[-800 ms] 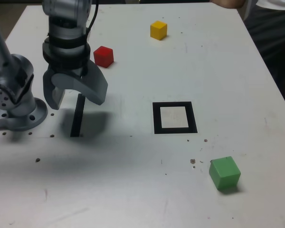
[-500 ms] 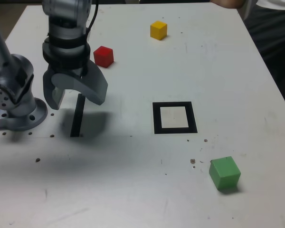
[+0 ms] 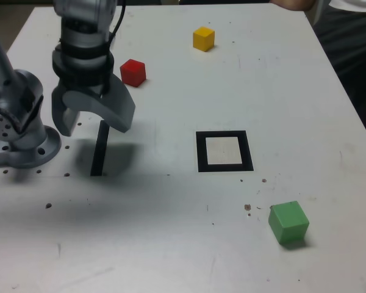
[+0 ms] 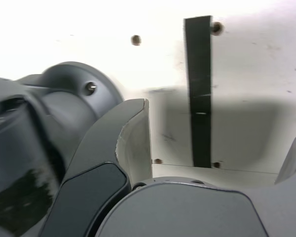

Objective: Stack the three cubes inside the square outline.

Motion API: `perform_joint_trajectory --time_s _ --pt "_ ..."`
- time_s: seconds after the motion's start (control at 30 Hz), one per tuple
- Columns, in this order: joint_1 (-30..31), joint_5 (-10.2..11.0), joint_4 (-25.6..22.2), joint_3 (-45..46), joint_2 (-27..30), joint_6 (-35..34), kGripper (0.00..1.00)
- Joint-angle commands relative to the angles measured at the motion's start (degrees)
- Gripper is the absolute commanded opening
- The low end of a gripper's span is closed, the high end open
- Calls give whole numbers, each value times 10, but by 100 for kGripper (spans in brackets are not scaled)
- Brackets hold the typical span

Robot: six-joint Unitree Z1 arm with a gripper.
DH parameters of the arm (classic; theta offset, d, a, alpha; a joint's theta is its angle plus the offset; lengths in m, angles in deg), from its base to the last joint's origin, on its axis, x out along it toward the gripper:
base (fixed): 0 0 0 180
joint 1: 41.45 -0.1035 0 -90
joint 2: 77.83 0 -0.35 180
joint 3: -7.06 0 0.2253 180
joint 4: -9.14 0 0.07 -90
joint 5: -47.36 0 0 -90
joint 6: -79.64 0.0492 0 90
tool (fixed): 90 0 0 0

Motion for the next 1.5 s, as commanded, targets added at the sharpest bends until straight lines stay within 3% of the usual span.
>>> perform_joint_trajectory --time_s 0.0,0.17,0.53,1.47 --pt "-6 8 -24 -8 6 -1 100" --pt "-23 30 -55 -27 7 2 100" --pt "-130 67 -51 -64 -7 88 100" --pt "-415 96 -16 -179 -123 418 100"
